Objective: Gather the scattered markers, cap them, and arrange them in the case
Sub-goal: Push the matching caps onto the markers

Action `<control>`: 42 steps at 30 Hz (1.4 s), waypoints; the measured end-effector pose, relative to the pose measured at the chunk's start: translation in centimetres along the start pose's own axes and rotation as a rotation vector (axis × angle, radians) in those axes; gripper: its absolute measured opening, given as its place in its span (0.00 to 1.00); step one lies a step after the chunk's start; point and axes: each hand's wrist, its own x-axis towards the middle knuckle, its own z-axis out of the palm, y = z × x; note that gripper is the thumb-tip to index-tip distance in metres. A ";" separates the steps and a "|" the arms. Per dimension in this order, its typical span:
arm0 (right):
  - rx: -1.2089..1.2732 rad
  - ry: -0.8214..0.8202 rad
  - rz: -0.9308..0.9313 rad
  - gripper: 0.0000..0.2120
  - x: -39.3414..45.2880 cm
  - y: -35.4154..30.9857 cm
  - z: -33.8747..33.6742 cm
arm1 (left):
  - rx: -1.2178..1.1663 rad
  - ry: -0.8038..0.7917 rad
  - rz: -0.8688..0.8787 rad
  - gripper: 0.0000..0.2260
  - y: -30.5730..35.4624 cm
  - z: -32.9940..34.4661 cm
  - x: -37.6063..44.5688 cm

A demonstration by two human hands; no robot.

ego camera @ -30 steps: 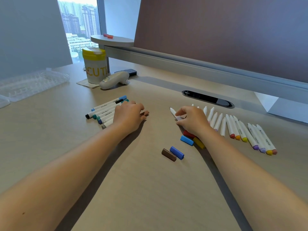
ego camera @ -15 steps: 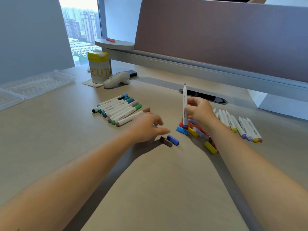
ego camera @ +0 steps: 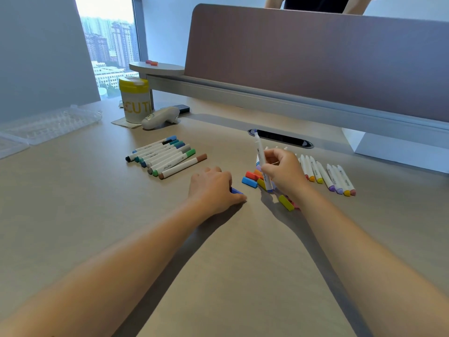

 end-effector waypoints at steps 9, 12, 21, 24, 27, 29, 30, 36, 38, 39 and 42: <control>0.023 -0.021 0.002 0.14 -0.1 0.8 -0.2 | -0.626 0.097 -0.070 0.12 -1.1 -0.9 0.7; -0.027 -0.040 -0.042 0.12 -0.2 0.7 0.0 | -0.793 0.122 -0.099 0.07 -2.2 -1.3 1.1; -0.466 -0.062 -0.213 0.15 0.3 0.9 0.9 | -1.114 0.169 -0.275 0.08 -4.2 -1.7 1.7; -0.438 -0.084 -0.247 0.16 0.2 0.5 1.2 | -1.149 0.172 -0.272 0.08 -4.3 -1.6 1.8; -0.405 -0.096 -0.246 0.16 0.1 0.1 1.4 | -1.163 0.159 -0.269 0.05 -4.3 -1.6 1.8; -0.363 -0.097 -0.235 0.15 0.0 -0.2 1.5 | -1.167 0.154 -0.260 0.01 -4.3 -1.7 1.7; -0.343 -0.096 -0.232 0.13 0.0 -0.2 1.5 | -1.166 0.160 -0.257 0.02 -4.4 -1.8 1.7; -0.356 -0.090 -0.213 0.10 0.1 -0.2 1.7 | -1.145 0.177 -0.259 0.07 -4.9 -1.9 1.7; -0.364 -0.087 -0.225 0.11 0.2 -0.3 1.9 | -1.143 0.162 -0.253 0.08 -4.9 -1.9 1.8; -0.360 -0.084 -0.234 0.12 0.1 -0.4 2.0 | -1.149 0.151 -0.248 0.06 -4.8 -1.9 1.7; -0.315 -0.066 -0.269 0.12 0.1 -0.9 2.4 | -1.162 0.117 -0.234 0.04 -4.6 -1.9 1.7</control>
